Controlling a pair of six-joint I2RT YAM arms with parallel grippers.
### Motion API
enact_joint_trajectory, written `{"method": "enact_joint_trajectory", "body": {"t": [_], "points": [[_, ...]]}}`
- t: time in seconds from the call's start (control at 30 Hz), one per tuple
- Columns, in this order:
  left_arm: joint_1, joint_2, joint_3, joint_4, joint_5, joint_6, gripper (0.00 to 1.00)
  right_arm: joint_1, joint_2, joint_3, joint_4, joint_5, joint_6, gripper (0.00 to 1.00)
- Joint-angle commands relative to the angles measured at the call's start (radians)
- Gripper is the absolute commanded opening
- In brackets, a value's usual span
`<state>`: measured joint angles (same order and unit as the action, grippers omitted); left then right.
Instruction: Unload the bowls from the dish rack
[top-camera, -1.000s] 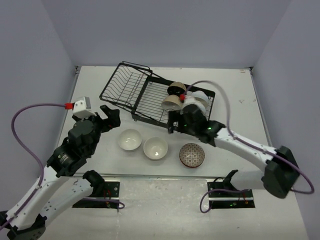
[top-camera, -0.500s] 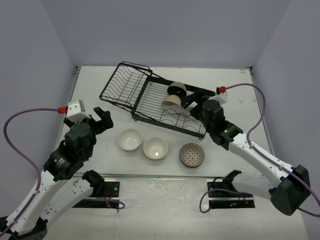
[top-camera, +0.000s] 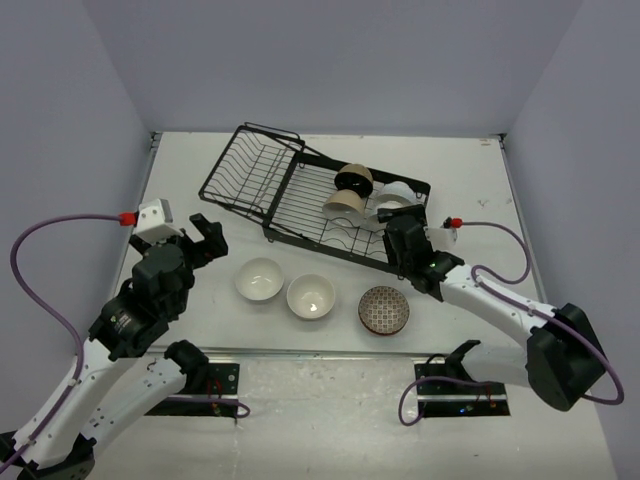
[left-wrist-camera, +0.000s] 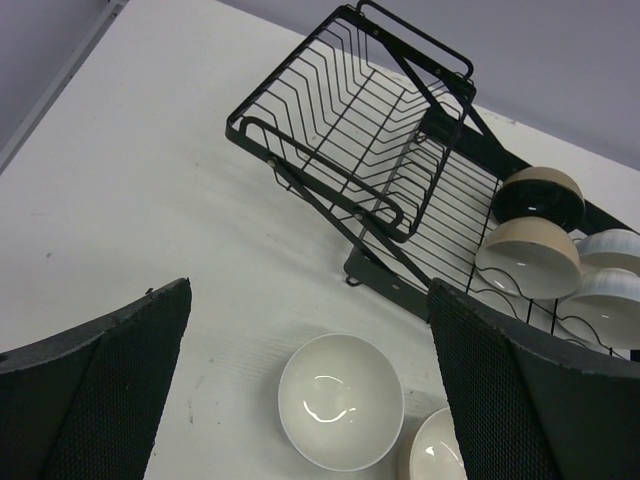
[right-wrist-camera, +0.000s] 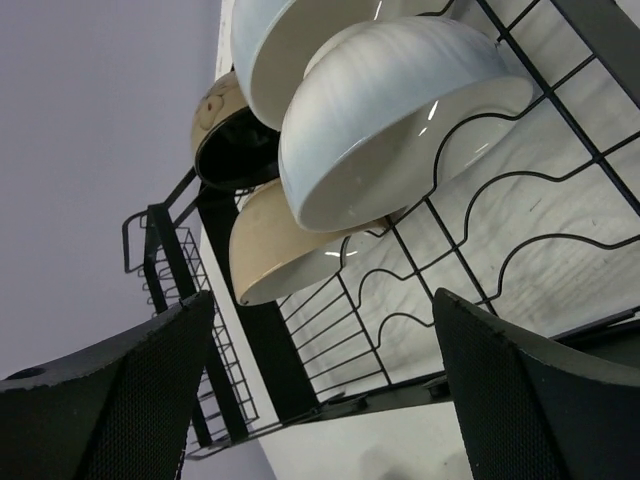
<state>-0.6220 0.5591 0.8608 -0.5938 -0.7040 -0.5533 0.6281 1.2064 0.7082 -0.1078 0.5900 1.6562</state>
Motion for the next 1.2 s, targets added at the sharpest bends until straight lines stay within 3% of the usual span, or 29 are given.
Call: {"method": "enact_joint_trajectory", "body": {"t": [0.0, 0.23, 0.47, 0.63, 0.73, 0.8, 0.83, 0.97, 1.17], "points": [[0.008, 0.001, -0.003, 0.011, 0.004, 0.036, 1.00, -0.002, 0.027, -0.026, 0.083, 0.094, 0.108, 0.89], [0.008, -0.001, -0.006, 0.015, 0.021, 0.044, 1.00, -0.062, 0.108, -0.124, 0.474, 0.071, -0.053, 0.80], [0.008, -0.008, -0.014, 0.026, 0.040, 0.053, 1.00, -0.090, 0.229, -0.096, 0.614, 0.014, -0.148, 0.78], [0.007, -0.013, -0.017, 0.031, 0.047, 0.056, 1.00, -0.088, 0.286, -0.147, 0.759, 0.027, -0.113, 0.64], [0.008, -0.014, -0.019, 0.034, 0.054, 0.061, 1.00, -0.088, 0.312, -0.147, 0.787, 0.039, -0.110, 0.51], [0.007, -0.014, -0.019, 0.037, 0.057, 0.064, 1.00, -0.088, 0.328, -0.150, 0.798, 0.044, -0.104, 0.33], [0.008, -0.016, -0.019, 0.037, 0.055, 0.064, 1.00, -0.088, 0.331, -0.148, 0.801, 0.047, -0.102, 0.30], [0.008, -0.014, -0.019, 0.037, 0.060, 0.067, 1.00, -0.088, 0.344, -0.150, 0.798, 0.047, -0.099, 0.29], [0.008, -0.014, -0.019, 0.040, 0.066, 0.070, 1.00, -0.088, 0.355, -0.150, 0.790, 0.067, -0.099, 0.20]]}}
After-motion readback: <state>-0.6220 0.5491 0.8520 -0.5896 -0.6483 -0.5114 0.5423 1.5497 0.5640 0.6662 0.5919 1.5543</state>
